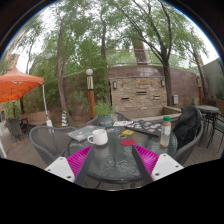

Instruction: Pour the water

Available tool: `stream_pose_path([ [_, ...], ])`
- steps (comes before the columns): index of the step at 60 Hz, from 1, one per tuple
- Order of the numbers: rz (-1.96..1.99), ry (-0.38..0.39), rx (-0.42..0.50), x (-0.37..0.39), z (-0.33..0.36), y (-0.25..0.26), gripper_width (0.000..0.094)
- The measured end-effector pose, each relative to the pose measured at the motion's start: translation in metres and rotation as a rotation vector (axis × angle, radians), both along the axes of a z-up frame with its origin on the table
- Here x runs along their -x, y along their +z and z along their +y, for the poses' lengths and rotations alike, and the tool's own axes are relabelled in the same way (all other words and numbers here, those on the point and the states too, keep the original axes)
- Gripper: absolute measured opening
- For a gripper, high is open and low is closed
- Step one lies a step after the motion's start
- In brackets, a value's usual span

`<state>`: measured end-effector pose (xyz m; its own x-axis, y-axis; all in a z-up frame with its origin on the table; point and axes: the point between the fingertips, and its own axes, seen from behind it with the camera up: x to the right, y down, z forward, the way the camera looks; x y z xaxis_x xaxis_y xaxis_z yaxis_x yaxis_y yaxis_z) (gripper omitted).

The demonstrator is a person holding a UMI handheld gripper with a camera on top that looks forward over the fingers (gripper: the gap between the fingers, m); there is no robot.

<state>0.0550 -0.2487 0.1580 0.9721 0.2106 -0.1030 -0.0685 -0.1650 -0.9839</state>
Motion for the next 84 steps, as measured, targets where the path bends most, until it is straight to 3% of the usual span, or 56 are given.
stream_pose_path([
  [25, -0.095, -0.047, -0.068, -0.068, 0.053, -0.007, 0.0815],
  [31, -0.117, -0.113, -0.112, -0.12, 0.09, -0.007, 0.0813],
  [41, -0.083, -0.229, -0.096, -0.196, 0.168, -0.03, 0.0815],
  [49, -0.044, -0.263, -0.043, -0.224, 0.229, -0.054, 0.0813],
  [59, -0.084, -0.294, -0.058, -0.243, 0.282, -0.058, 0.0809],
  [61, -0.094, -0.287, -0.054, -0.242, 0.29, -0.06, 0.0756],
  [62, -0.099, -0.285, -0.049, -0.242, 0.294, -0.062, 0.0664],
  [63, -0.108, -0.281, -0.039, -0.243, 0.303, -0.067, 0.0478],
  [64, -0.123, -0.282, -0.022, -0.243, 0.304, -0.073, 0.0378],
  [76, -0.074, -0.335, -0.077, -0.243, 0.306, -0.065, 0.0374],
  [84, -0.115, -0.343, -0.057, -0.242, 0.305, -0.065, 0.0283],
])
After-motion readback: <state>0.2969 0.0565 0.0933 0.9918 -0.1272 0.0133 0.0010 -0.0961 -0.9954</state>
